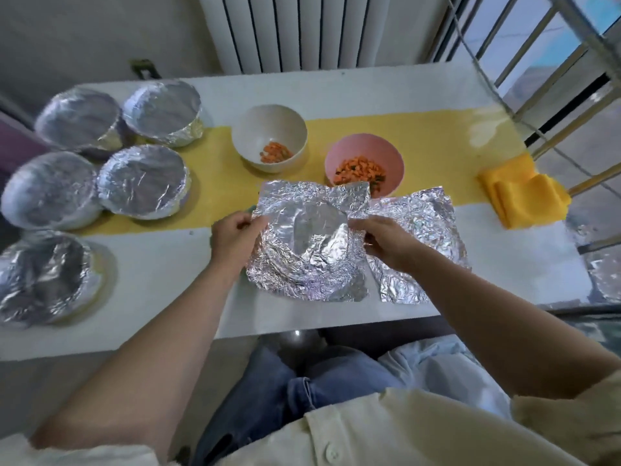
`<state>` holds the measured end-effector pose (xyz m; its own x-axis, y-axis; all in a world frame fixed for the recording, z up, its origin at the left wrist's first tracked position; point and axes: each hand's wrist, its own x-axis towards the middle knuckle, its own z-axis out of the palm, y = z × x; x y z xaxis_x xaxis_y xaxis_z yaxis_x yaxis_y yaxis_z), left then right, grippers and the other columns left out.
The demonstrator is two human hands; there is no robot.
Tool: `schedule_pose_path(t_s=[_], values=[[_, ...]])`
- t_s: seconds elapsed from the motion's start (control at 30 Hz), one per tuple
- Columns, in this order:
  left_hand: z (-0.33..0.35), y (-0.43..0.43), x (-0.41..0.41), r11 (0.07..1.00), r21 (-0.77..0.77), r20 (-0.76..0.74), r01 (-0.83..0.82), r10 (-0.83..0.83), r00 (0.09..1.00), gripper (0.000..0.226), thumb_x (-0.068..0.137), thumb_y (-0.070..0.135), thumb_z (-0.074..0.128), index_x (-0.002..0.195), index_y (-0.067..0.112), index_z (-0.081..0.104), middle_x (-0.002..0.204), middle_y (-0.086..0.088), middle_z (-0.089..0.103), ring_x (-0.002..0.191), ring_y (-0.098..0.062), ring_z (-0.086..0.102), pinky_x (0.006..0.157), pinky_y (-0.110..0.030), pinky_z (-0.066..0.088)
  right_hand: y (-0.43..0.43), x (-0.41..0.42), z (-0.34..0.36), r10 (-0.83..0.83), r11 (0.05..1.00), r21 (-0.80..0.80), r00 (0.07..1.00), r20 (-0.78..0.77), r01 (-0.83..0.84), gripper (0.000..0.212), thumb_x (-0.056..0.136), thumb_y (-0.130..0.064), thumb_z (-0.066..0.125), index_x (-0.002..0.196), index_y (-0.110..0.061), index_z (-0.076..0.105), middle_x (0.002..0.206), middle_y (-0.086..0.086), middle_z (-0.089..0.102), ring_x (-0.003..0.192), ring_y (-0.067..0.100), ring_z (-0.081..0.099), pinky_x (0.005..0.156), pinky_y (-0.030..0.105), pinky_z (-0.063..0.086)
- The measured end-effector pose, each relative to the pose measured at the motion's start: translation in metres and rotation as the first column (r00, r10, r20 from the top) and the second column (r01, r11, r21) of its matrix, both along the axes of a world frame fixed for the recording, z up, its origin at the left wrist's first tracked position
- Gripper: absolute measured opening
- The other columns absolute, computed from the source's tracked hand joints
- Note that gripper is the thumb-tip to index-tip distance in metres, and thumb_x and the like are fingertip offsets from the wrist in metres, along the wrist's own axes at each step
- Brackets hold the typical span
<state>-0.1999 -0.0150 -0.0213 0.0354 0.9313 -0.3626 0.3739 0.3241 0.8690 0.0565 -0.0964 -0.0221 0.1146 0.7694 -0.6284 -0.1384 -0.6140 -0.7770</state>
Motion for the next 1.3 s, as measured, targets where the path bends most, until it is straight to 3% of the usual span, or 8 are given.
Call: schedule_pose_path(t_s=[0.07, 0.1, 0.2, 0.3, 0.63, 0.87, 1.07, 1.3], values=[[-0.011, 0.002, -0.018, 0.998, 0.050, -0.077, -0.046, 0.050, 0.996, 0.045, 0.067, 0.057, 0.072, 0.070, 0.012, 0.068, 0.049, -0.005, 0.051, 0.055, -0.027, 0.050, 0.061, -0.048, 0.051, 0.014, -0.020, -0.005, -0.018, 1.000, 0.003, 0.998, 0.056, 0.018, 0.031, 0.090, -0.020, 0.067, 0.110, 0.003, 0.057, 0.087, 0.007, 0.053, 0.073, 0.013, 0.047, 0.061, 0.023, 0.039], [-0.009, 0.001, -0.024, 0.997, 0.051, -0.078, -0.053, 0.056, 0.995, 0.046, 0.069, 0.054, 0.072, 0.068, 0.009, 0.065, 0.048, -0.006, 0.050, 0.053, -0.026, 0.048, 0.060, -0.042, 0.049, 0.019, -0.029, -0.008, -0.031, 1.000, 0.003, 0.997, 0.071, 0.031, 0.033, 0.090, -0.020, 0.067, 0.112, 0.001, 0.057, 0.093, 0.007, 0.056, 0.078, 0.013, 0.049, 0.065, 0.024, 0.040], [-0.008, -0.005, -0.034, 0.999, -0.018, -0.034, -0.051, 0.050, 0.998, 0.035, 0.087, 0.030, 0.071, 0.072, 0.002, 0.057, 0.056, -0.006, 0.043, 0.053, -0.019, 0.038, 0.051, -0.021, 0.036, 0.028, -0.047, -0.014, -0.022, 1.000, 0.002, 0.995, 0.093, 0.022, 0.016, 0.089, -0.018, 0.067, 0.086, -0.008, 0.055, 0.072, 0.006, 0.046, 0.065, 0.016, 0.043, 0.059, 0.028, 0.035], [-0.017, -0.007, -0.042, 0.995, -0.061, -0.030, -0.082, 0.080, 0.996, 0.028, 0.090, 0.025, 0.067, 0.072, 0.007, 0.055, 0.056, -0.004, 0.040, 0.054, -0.018, 0.036, 0.058, -0.027, 0.032, 0.034, -0.057, -0.023, -0.008, 1.000, 0.002, 0.990, 0.141, 0.008, 0.025, 0.080, -0.029, 0.069, 0.082, -0.008, 0.053, 0.075, 0.011, 0.044, 0.070, 0.022, 0.041, 0.061, 0.030, 0.034], [-0.031, -0.022, -0.087, 0.981, -0.019, -0.203, -0.194, 0.186, 0.961, 0.033, 0.091, 0.033, 0.057, 0.069, 0.009, 0.052, 0.057, 0.001, 0.042, 0.061, -0.022, 0.039, 0.060, -0.033, 0.031, 0.053, -0.107, -0.030, 0.107, 0.990, 0.055, 0.951, 0.290, -0.128, 0.031, 0.096, -0.030, 0.058, 0.073, -0.013, 0.047, 0.061, 0.000, 0.035, 0.056, 0.013, 0.031, 0.053, 0.027, 0.026], [-0.046, -0.034, -0.074, 0.953, 0.168, -0.373, -0.251, 0.297, 0.879, 0.038, 0.104, 0.032, 0.036, 0.085, 0.005, 0.054, 0.086, -0.011, 0.059, 0.077, -0.026, 0.053, 0.064, -0.032, 0.033, 0.059, -0.134, -0.040, 0.064, 0.982, 0.083, 0.708, 0.703, -0.171, 0.039, 0.103, -0.035, 0.038, 0.079, -0.006, 0.048, 0.075, 0.012, 0.053, 0.071, 0.027, 0.047, 0.060, 0.034, 0.028], [-0.048, -0.037, -0.069, 0.934, 0.214, -0.375, -0.286, 0.349, 0.859, 0.034, 0.106, 0.025, 0.031, 0.093, 0.008, 0.057, 0.082, -0.003, 0.054, 0.075, -0.020, 0.048, 0.064, -0.031, 0.029, 0.060, -0.132, -0.051, 0.051, 0.976, 0.113, 0.696, 0.716, -0.187, 0.041, 0.105, -0.034, 0.034, 0.078, -0.006, 0.047, 0.074, 0.012, 0.051, 0.071, 0.027, 0.046, 0.060, 0.034, 0.022], [-0.058, -0.035, -0.073, 0.929, 0.127, -0.247, -0.348, 0.369, 0.896, 0.039, 0.107, 0.024, 0.028, 0.102, 0.002, 0.059, 0.093, -0.014, 0.060, 0.089, -0.030, 0.055, 0.076, -0.036, 0.039, 0.062, -0.131, -0.055, 0.058, 0.979, 0.134, 0.844, 0.533, -0.152, 0.048, 0.106, -0.036, 0.032, 0.063, -0.017, 0.038, 0.059, -0.001, 0.040, 0.059, 0.014, 0.035, 0.058, 0.032, 0.025]])
